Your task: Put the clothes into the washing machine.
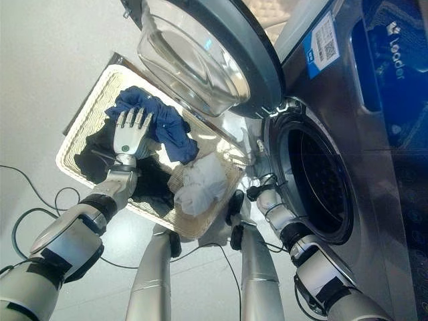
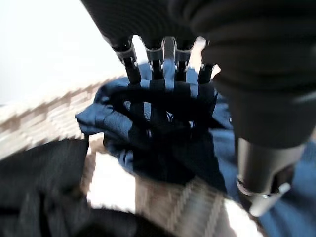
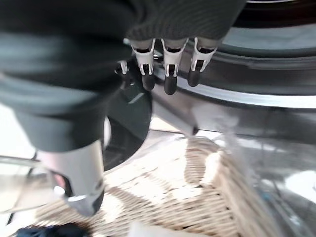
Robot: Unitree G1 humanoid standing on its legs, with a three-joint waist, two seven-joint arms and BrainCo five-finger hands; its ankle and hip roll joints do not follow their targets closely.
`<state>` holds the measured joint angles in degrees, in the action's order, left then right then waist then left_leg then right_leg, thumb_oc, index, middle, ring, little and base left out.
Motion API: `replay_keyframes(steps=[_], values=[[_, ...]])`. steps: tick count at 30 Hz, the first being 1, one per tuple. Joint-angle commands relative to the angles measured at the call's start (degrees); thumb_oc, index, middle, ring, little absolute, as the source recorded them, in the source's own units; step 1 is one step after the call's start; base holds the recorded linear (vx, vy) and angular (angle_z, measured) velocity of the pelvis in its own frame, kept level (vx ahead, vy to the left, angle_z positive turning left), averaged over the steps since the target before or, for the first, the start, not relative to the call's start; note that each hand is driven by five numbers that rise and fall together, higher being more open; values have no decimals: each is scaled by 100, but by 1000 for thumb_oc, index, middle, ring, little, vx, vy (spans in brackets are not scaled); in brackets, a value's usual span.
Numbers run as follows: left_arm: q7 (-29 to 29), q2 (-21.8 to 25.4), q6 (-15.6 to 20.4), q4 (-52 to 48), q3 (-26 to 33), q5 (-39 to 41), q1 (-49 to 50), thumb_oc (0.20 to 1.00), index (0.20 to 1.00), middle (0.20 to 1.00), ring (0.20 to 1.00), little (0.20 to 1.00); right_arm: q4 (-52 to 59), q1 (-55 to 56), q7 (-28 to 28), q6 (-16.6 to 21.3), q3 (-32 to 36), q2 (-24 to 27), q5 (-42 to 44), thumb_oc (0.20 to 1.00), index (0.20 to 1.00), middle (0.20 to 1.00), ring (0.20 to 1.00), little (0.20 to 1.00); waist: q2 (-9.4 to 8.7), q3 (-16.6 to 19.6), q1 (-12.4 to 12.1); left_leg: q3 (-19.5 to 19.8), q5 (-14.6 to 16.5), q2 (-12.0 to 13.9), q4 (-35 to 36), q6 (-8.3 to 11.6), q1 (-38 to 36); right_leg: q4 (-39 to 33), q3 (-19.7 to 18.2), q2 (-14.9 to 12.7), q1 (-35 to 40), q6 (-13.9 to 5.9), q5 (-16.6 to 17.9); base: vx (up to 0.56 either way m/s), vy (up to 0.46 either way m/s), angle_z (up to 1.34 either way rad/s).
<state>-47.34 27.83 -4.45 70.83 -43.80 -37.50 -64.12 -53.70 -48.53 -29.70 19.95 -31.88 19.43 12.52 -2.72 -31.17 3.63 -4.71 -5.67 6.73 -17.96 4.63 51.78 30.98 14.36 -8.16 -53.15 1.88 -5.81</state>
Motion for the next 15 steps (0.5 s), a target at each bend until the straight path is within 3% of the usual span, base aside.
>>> replay_keyframes(steps=[1, 15], values=[[-72, 49, -47, 120, -16, -334, -333, 1000, 1000, 1000, 1000, 1000, 493, 47, -222, 198, 240, 266, 165, 1000, 1000, 1000, 1000, 1000, -4, 138, -86, -342, 16, -64, 57, 431, 89, -252, -116, 52, -18, -782, 413, 0, 0, 0], [922, 123, -426, 347, -456, -329, -916, 1000, 1000, 1000, 1000, 1000, 536, -242, -250, 305, 296, 406, 609, 1000, 1000, 1000, 1000, 1000, -9, 138, -3, -308, -106, -4, 151, 484, 595, -292, -196, 87, -547, -811, 537, 12, 3, 0]])
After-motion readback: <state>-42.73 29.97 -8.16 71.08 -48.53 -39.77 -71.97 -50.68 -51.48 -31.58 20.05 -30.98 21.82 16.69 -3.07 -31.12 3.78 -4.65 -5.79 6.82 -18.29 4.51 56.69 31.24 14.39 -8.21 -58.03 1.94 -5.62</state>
